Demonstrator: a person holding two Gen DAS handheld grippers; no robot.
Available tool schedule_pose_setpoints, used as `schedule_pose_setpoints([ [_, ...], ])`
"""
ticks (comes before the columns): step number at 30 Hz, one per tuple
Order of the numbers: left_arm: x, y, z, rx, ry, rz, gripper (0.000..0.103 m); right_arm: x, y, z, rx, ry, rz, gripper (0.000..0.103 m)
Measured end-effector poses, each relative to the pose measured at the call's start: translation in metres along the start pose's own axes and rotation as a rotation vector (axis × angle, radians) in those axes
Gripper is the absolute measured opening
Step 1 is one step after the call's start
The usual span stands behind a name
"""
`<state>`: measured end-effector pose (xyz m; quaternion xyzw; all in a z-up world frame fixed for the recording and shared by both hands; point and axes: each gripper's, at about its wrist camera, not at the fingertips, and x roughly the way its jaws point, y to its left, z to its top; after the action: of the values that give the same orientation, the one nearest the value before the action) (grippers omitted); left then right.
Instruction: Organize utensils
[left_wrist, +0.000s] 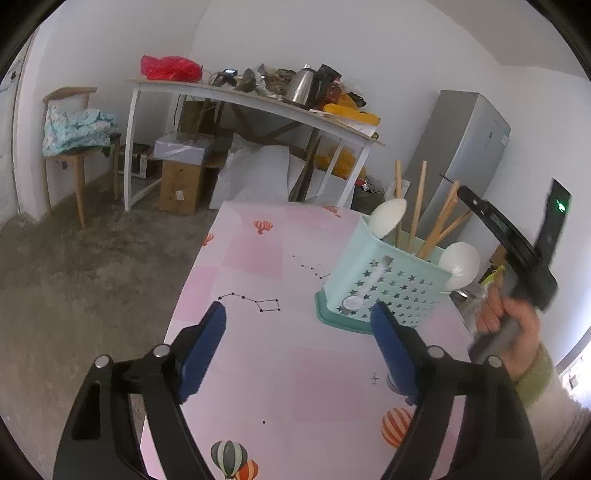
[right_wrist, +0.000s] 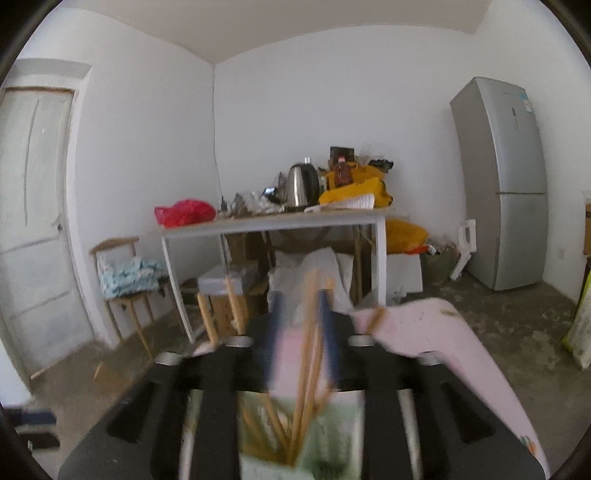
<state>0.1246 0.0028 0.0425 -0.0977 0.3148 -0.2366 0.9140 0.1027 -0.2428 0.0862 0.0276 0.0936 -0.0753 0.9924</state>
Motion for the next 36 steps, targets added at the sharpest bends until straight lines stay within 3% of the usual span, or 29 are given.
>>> schedule_pose_setpoints([
  [6, -0.003, -0.017, 0.001, 0.036, -0.019, 0.01, 0.095, -0.056, -0.013, 0.002, 0.014, -0.016, -0.001, 0.063],
  [9, -0.005, -0.027, 0.002, 0.047, -0.032, 0.046, 0.097, -0.078, -0.017, -0.003, 0.023, 0.016, -0.002, 0.07],
  [17, 0.007, -0.06, -0.008, 0.116, 0.021, 0.238, 0.097, -0.08, 0.005, -0.051, -0.042, 0.353, -0.124, 0.086],
  [19, 0.008, -0.066, -0.011, 0.125, 0.032, 0.277, 0.097, -0.08, 0.011, -0.06, -0.06, 0.389, -0.152, 0.089],
  [26, 0.009, -0.075, -0.017, 0.166, 0.01, 0.457, 0.097, -0.085, 0.016, -0.069, -0.117, 0.414, -0.222, 0.095],
  [36, 0.003, -0.075, -0.014, 0.173, -0.007, 0.575, 0.097, -0.091, -0.009, -0.069, -0.046, 0.418, -0.325, 0.095],
])
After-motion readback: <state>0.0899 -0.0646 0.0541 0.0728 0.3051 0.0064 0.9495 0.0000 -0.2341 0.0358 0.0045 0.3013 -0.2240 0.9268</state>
